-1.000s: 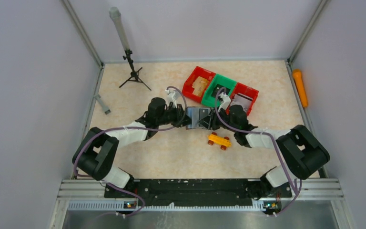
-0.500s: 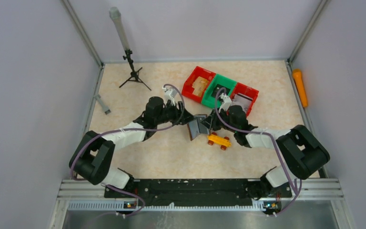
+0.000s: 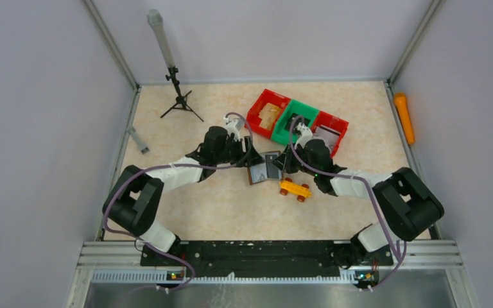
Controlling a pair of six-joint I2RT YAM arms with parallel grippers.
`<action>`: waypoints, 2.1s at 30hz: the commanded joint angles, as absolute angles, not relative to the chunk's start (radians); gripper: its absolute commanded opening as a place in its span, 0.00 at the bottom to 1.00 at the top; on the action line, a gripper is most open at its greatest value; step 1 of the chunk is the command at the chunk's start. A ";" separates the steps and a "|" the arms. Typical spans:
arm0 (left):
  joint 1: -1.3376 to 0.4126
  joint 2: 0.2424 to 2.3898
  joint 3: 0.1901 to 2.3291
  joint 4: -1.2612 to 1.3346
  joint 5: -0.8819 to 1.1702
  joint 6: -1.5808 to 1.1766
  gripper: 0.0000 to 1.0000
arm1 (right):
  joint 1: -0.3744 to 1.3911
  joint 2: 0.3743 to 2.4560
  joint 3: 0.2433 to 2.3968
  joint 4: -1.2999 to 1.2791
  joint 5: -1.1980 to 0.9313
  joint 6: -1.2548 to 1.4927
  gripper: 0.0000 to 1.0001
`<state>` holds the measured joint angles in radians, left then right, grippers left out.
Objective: Take the credit cards out of the card holder
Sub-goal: Remove the credit card from the card holder.
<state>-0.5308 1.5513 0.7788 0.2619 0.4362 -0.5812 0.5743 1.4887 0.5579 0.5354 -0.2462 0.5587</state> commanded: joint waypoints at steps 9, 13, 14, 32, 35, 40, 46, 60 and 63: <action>-0.502 1.628 0.845 0.242 0.505 -0.607 0.54 | 0.547 1.468 0.553 0.607 -0.219 0.614 0.06; -0.497 1.630 0.844 0.251 0.518 -0.611 0.34 | 0.520 1.470 0.527 0.663 -0.251 0.650 0.06; -0.496 1.631 0.843 0.252 0.523 -0.613 0.31 | 0.513 1.473 0.521 0.672 -0.263 0.660 0.06; -0.485 1.678 0.848 0.290 0.590 -0.643 0.23 | 0.476 1.497 0.493 0.778 -0.347 0.716 0.06; -0.486 1.676 0.847 0.295 0.590 -0.647 0.11 | 0.475 1.494 0.493 0.768 -0.339 0.712 0.06; -0.482 1.649 0.831 0.296 0.563 -0.644 0.00 | 0.474 1.451 0.518 0.598 -0.207 0.659 0.28; -0.466 1.611 0.800 0.311 0.528 -0.650 0.00 | 0.477 1.353 0.526 0.450 -0.038 0.604 0.54; -0.465 1.595 0.785 0.349 0.555 -0.662 0.00 | 0.634 1.402 0.575 0.581 -0.195 0.451 0.45; -0.464 1.581 0.771 0.377 0.572 -0.668 0.00 | 0.634 1.457 0.616 0.542 -0.221 0.459 0.43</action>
<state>-0.4671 1.6428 0.7856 0.2802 0.5270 -0.6567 0.6304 1.4063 0.5396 0.5488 -0.1738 0.4820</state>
